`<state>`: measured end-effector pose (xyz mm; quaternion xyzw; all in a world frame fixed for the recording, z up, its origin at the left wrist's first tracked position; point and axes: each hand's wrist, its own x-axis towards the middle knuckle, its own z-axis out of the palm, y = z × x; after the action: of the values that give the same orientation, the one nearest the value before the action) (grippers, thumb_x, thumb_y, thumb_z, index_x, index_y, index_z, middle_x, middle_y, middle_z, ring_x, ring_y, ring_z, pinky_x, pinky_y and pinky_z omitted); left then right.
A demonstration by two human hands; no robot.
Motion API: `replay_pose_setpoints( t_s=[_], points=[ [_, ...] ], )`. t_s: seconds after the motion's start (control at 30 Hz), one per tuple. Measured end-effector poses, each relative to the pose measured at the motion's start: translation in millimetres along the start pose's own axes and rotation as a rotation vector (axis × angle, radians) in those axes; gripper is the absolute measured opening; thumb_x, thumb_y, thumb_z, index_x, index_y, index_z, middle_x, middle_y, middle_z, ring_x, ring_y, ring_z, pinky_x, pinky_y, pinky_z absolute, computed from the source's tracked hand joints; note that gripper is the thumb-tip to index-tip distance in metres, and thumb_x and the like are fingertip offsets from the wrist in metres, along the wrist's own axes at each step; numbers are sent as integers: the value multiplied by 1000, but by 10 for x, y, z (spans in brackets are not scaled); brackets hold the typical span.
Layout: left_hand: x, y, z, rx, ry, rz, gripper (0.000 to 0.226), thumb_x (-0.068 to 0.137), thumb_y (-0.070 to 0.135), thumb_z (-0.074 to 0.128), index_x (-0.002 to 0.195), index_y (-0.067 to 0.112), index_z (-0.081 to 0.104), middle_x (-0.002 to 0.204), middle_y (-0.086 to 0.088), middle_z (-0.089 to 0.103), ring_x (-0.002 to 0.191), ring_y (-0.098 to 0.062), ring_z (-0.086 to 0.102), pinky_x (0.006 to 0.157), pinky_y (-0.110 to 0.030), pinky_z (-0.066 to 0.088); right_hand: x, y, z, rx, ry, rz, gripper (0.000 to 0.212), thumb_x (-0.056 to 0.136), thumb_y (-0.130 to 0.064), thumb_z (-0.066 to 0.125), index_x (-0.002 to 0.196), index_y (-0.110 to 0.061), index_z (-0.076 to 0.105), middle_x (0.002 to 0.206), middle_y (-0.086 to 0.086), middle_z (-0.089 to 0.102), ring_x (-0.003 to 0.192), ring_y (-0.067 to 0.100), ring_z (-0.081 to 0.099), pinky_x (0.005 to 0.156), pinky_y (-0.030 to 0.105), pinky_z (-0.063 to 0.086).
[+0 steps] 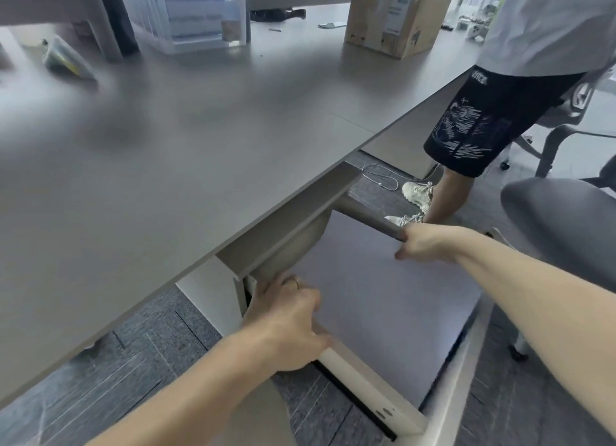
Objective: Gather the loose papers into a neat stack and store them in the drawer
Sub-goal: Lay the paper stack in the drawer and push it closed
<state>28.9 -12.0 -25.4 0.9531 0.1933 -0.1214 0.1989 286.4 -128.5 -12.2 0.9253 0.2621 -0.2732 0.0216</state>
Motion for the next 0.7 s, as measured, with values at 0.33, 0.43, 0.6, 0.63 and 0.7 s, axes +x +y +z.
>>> replay_pose_setpoints(
  t_s=[0.33,0.43,0.6,0.63,0.7],
  points=[
    [62,-107,71,60,29,34,59,81,72,61,118,27,72,119,5,70,123,-21,53,110,-40,30,388,-182,514,222,-48,25,42,98,-15,55,136,1,57,135,18,60,124,36,56,101,40,46],
    [66,-123,86,51,42,34,60,80,74,61,118,29,72,118,7,69,124,-18,52,110,-39,29,412,-177,534,227,-58,24,41,101,-13,53,138,5,54,140,21,58,128,36,55,94,33,45],
    [61,-134,117,20,65,43,57,81,73,61,116,29,70,116,9,67,123,-16,51,108,-37,26,391,-182,700,193,-21,-19,55,102,-18,47,152,0,34,153,22,45,138,33,47,94,29,41],
    [58,-134,121,19,64,40,58,81,73,61,116,29,70,116,9,67,123,-16,50,108,-37,26,375,-167,727,155,53,-64,56,101,-18,50,153,-3,33,153,23,44,141,35,44,102,31,39],
    [58,-126,115,24,64,41,58,81,73,61,117,29,69,117,9,67,124,-16,50,108,-37,26,339,-148,772,100,155,-125,51,100,-17,52,147,-3,39,146,24,49,139,36,45,104,33,37]
  ],
)
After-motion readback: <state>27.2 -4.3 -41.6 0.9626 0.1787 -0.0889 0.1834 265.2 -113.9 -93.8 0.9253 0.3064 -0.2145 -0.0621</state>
